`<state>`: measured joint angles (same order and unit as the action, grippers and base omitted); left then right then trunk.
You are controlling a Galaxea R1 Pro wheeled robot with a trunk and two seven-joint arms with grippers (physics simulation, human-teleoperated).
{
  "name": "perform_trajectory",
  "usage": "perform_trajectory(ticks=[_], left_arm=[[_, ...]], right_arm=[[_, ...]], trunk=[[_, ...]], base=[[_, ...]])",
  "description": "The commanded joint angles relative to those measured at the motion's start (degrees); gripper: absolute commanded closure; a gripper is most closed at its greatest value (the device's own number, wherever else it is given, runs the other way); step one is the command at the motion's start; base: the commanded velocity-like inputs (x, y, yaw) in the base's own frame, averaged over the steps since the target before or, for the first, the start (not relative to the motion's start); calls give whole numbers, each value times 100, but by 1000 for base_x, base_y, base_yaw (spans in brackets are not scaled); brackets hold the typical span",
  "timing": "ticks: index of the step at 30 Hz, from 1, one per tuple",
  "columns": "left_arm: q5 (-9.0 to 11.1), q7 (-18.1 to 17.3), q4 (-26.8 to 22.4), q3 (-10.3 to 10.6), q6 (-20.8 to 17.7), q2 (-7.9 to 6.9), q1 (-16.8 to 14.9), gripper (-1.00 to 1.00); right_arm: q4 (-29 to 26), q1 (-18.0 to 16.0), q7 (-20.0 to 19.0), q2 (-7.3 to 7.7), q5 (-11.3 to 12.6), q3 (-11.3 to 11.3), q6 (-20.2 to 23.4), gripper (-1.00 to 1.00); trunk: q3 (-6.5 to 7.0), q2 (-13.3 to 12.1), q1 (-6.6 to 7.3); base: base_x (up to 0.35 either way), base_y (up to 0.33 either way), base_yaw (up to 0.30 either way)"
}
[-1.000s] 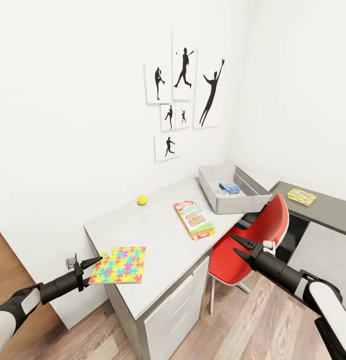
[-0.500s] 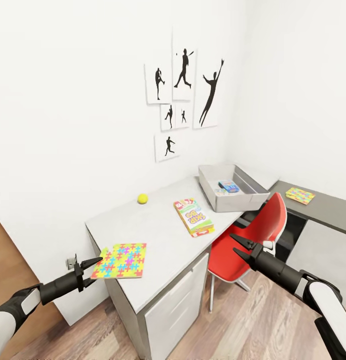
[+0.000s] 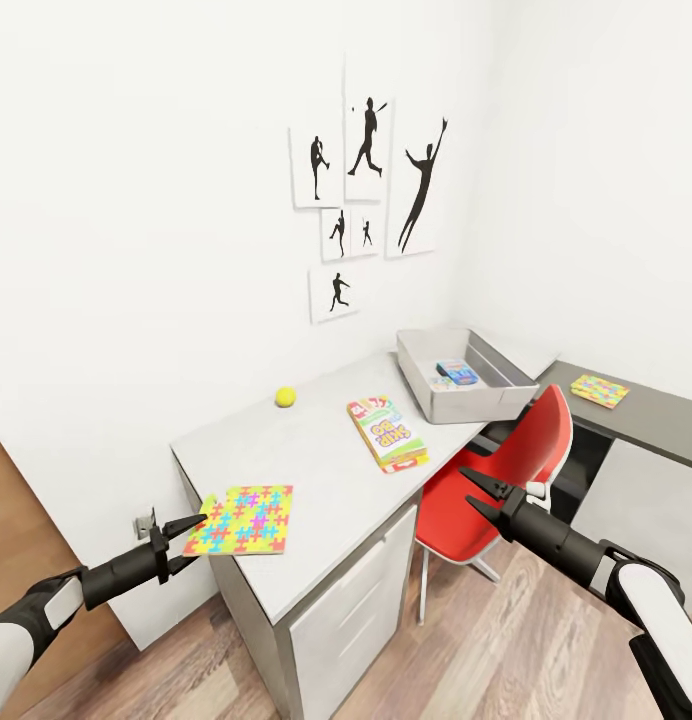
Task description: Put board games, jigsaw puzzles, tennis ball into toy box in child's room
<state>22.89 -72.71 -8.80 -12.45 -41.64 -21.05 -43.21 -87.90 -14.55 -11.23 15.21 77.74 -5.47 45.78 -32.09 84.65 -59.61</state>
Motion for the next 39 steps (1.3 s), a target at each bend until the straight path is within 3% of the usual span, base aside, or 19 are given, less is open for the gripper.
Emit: perform_trajectory(ticks=[1,26,27,39], left_arm=[[-4,-15,1,-12,-52,1,-4,-100],[-4,0,1,-12,-44,48,-4,-100],[-4,1,1,-12,-43,48,-4,100],[-4,3,1,-12,-38,48,-4,100]], right_arm=[[1,-4,-28,0,-22,-7,27,-100],[1,-4,-28,0,-22,-7,27,-100],[1,-4,-28,0,-22,-7,27,-100],[1,-4,-28,0,-22,-7,27,-100]], trunk=[[-6,3,0],[-6,3,0],[-6,3,0],[-6,3,0]], base=[[0,0,0],[-30,0,0],[0,0,0],[0,0,0]])
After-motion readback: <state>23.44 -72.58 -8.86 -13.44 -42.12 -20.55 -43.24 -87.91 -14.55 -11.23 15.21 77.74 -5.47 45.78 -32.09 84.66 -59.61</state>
